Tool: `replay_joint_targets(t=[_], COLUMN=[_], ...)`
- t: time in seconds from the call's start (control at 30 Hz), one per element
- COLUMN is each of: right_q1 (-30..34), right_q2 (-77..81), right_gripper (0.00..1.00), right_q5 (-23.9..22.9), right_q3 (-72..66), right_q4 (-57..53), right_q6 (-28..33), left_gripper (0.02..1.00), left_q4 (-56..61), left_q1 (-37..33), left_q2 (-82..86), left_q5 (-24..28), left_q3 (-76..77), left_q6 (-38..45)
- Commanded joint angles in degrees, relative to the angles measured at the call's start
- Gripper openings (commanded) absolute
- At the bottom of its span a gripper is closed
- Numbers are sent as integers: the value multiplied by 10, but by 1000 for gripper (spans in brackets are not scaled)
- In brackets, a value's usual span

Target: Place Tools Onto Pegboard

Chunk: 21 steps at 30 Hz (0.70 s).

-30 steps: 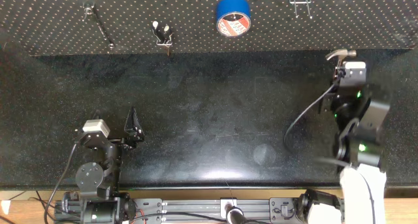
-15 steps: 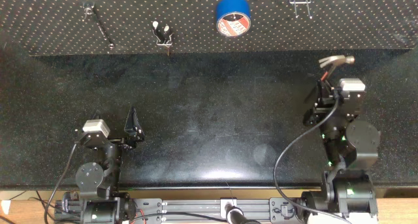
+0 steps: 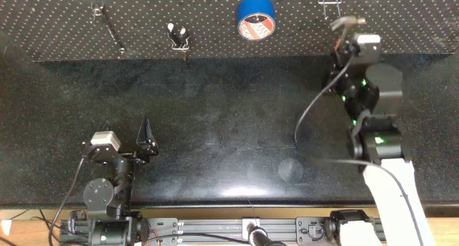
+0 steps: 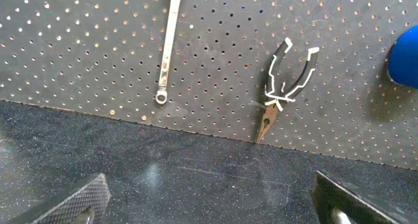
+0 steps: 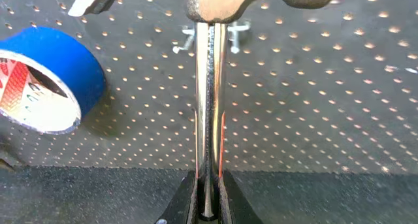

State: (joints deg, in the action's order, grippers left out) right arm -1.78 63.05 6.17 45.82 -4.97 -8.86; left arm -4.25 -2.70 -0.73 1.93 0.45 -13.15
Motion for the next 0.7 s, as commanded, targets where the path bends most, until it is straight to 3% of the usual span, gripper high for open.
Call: replay_joint_targets(t=[0.03, 0.7], right_q1=[-17, -12], right_q2=[44, 146], right_gripper=[75, 73], right_q5=[7, -19], right_q3=[34, 91], right_q4=[4, 8], right_q6=[8, 37], left_gripper=[996, 996], left_q4=[-3, -3], left_q1=[-2, -2], left_q2=[5, 5], left_q5=[-2, -2], left_q3=[-1, -1], left_q6=[1, 1])
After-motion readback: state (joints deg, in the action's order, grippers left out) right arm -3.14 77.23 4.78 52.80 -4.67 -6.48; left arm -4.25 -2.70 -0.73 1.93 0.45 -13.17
